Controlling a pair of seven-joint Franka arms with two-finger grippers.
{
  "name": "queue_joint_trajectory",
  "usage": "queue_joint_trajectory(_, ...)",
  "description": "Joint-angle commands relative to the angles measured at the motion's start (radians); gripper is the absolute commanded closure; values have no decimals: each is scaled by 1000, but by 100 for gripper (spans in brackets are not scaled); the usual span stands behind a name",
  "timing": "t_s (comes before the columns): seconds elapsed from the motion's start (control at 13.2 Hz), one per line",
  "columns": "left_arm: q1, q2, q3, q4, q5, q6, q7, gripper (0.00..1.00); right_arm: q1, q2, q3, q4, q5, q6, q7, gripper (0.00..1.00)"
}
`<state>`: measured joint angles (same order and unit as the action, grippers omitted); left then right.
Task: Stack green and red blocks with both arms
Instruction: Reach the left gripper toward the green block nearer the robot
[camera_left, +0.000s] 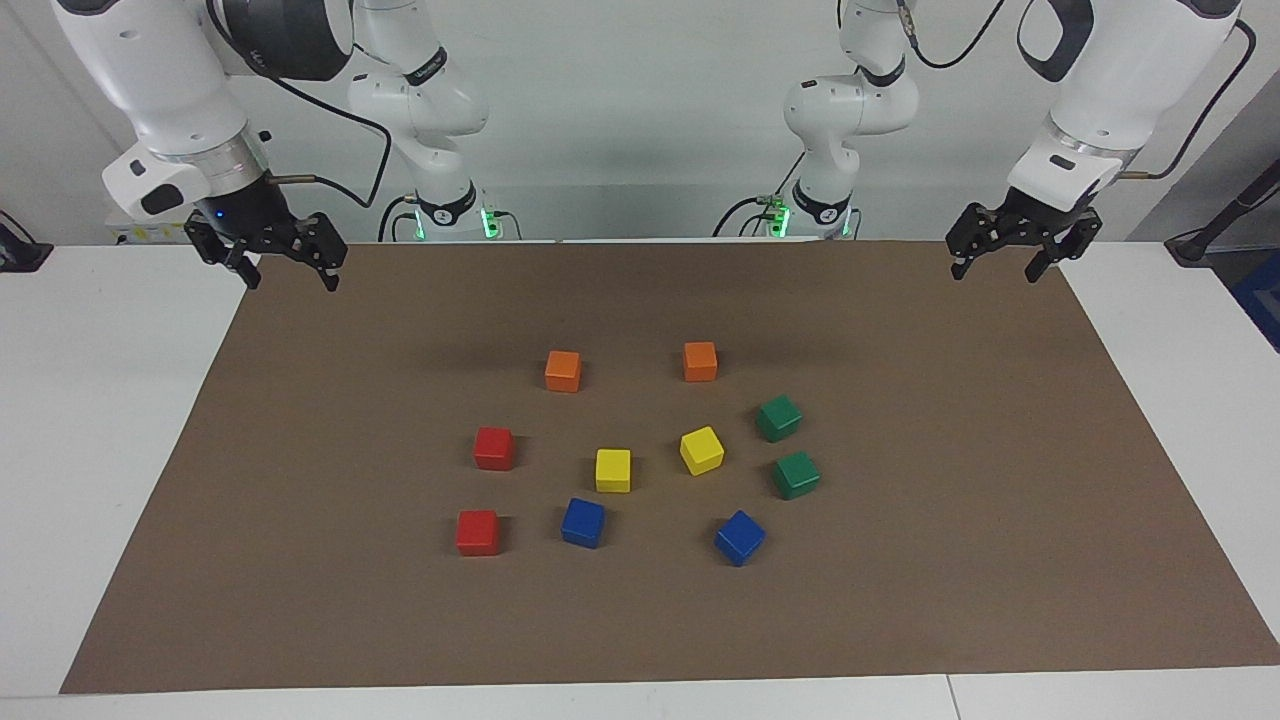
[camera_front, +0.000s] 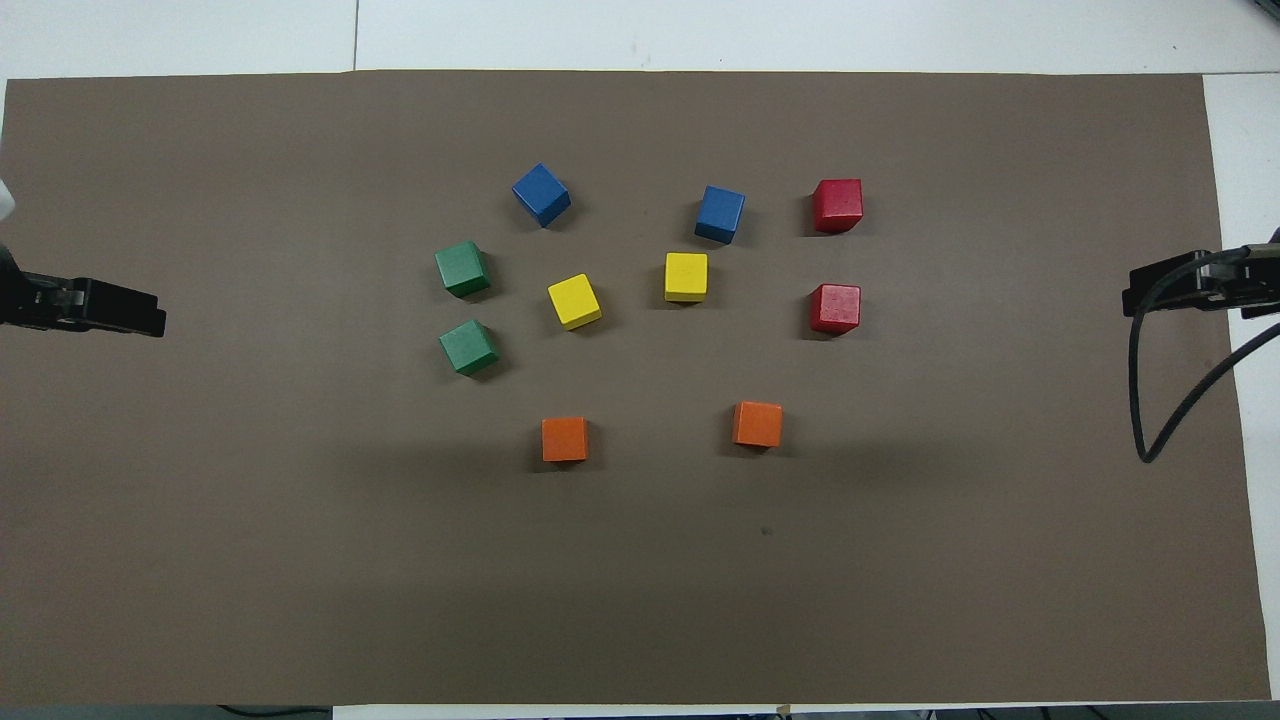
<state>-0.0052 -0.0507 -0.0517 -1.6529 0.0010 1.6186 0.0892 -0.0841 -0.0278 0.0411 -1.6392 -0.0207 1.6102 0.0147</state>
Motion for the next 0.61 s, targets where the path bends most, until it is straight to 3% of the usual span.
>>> queue_joint_trajectory(0.0,11,-11,-8,1,-4,-19,0,0,-3,-12,5,-17,-11,17,5,0)
queue_joint_trajectory(0.3,13,-24,-5,-33,-6,4,-15,0,-3,-12,5,-16,-11,17,5,0)
queue_joint_trajectory(0.53,-21,-34,-13,-99,-10,90,-267,0,-3,-12,5,-16,-11,16,5,0)
